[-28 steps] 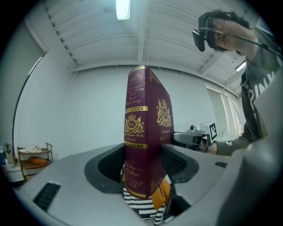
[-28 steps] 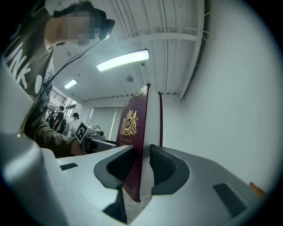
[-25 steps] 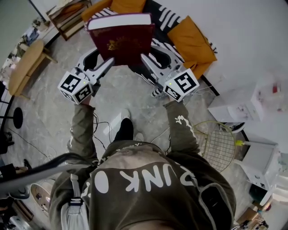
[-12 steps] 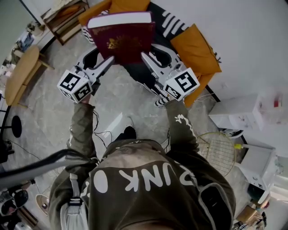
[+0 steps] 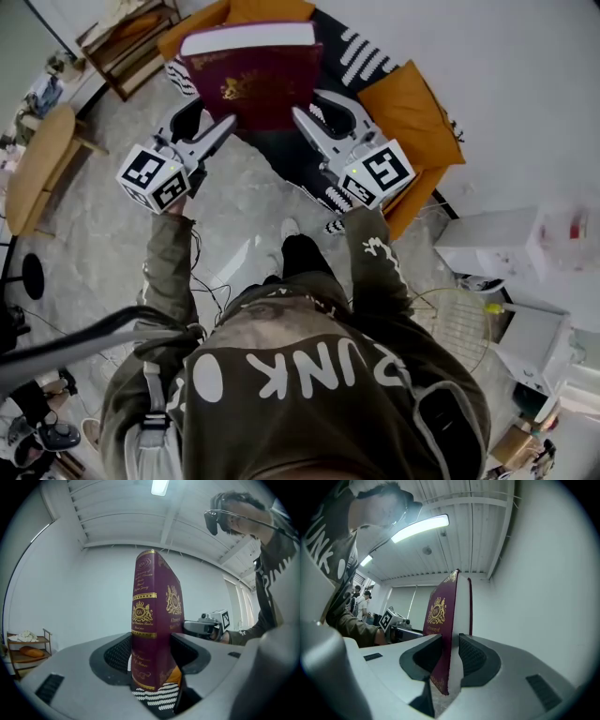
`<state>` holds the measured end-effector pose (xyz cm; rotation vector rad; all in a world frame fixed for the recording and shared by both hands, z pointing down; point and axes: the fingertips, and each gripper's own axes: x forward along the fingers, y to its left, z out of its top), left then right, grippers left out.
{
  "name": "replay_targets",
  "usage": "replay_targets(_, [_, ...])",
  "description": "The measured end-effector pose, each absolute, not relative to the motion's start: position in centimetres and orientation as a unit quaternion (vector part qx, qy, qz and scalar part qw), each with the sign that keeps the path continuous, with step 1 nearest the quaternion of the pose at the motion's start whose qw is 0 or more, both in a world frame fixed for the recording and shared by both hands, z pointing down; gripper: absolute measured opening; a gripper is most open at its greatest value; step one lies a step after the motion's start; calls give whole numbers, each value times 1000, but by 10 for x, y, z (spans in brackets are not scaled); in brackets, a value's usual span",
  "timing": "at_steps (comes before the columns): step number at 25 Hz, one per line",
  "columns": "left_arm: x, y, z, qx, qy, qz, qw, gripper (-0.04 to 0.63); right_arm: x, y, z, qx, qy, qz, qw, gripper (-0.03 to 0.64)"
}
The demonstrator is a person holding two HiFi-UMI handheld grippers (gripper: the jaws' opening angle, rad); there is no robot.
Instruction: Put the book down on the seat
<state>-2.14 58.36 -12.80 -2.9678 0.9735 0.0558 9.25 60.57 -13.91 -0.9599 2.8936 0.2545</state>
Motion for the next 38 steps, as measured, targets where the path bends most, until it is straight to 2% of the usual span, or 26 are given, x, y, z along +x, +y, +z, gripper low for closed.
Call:
replay_targets(25, [-14,271,-97,-938,347,0,-20,250,100,285,-109,-283,957,52,48,120])
replay_targets(38, [-14,163,-67,-941,334,-10,-45,250,101,178,-80,-296,954,23,35,120])
